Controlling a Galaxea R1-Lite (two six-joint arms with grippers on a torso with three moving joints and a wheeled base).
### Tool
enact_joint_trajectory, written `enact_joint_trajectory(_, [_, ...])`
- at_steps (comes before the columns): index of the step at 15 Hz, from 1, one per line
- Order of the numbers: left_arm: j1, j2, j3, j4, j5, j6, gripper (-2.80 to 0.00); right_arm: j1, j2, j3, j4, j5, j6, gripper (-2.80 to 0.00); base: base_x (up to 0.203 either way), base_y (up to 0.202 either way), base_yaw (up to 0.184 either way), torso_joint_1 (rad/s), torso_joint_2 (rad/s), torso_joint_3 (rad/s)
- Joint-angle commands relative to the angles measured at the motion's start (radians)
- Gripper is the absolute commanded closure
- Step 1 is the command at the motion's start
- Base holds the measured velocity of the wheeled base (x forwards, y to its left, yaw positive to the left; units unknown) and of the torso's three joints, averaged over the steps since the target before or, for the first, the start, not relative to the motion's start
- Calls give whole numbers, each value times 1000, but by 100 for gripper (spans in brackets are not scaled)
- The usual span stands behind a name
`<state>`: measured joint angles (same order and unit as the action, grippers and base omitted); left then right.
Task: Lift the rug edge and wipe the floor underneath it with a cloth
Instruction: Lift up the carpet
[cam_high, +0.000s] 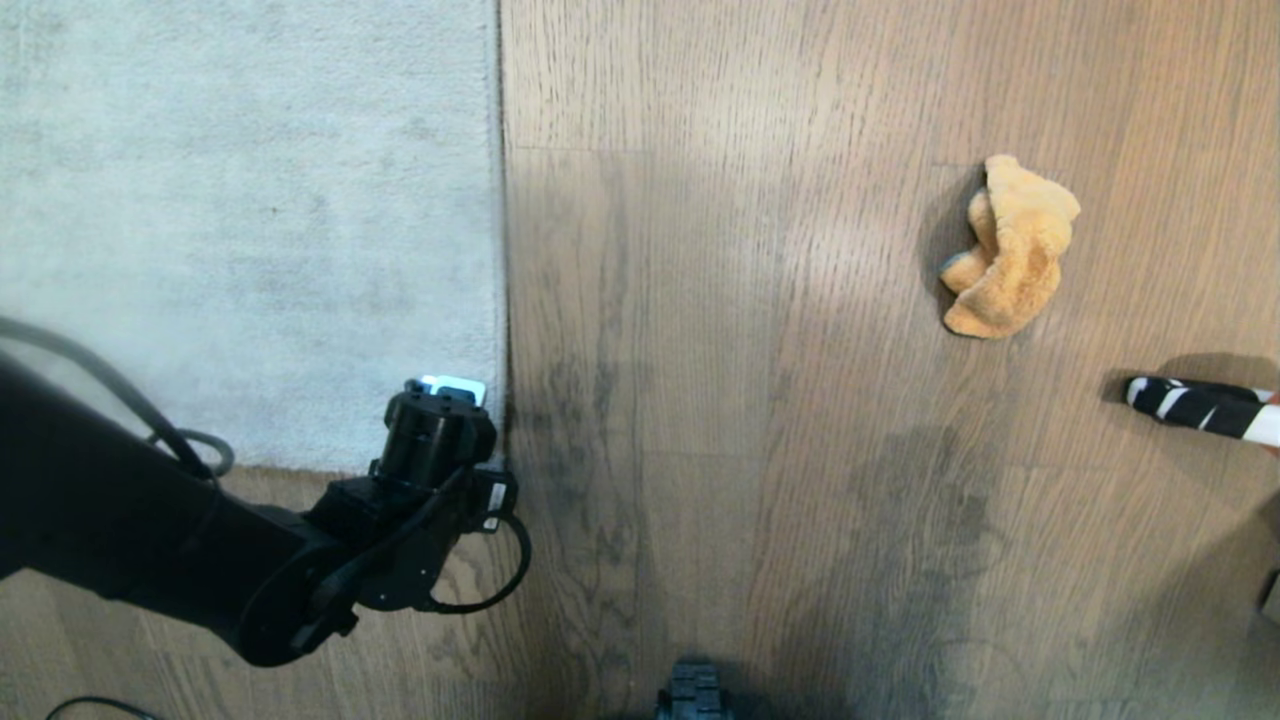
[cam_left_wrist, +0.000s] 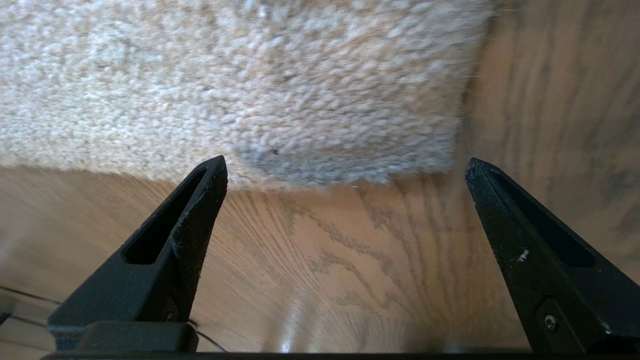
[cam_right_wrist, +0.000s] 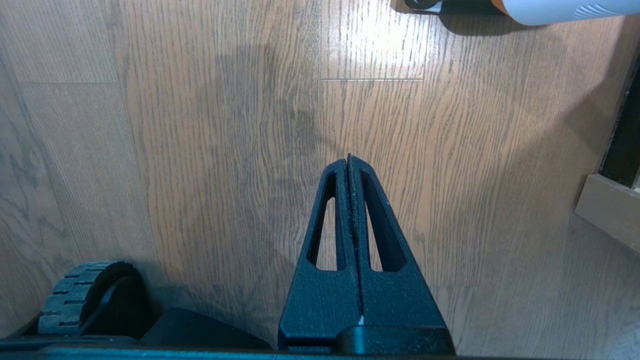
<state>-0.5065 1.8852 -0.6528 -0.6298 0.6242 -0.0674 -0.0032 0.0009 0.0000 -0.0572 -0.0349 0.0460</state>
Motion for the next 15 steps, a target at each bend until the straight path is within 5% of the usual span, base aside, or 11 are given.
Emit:
enact_joint_trajectory(1, [5,23,1,-5,11,3,-280,0,1,0,-1,0,0,0,0,0,0,0,0,0])
enact_joint_trajectory(5, [22,44,-1,-22,22,33,-280,0,1,0,-1,0,0,0,0,0,0,0,0,0])
enact_joint_trajectory(11, [52,109,-1,-211,29,130,-280,0,1,0,-1,0,0,0,0,0,0,0,0,0])
enact_joint_trajectory(15, [54,115,-1,-225,29,132,-280,0,1,0,-1,0,0,0,0,0,0,0,0,0])
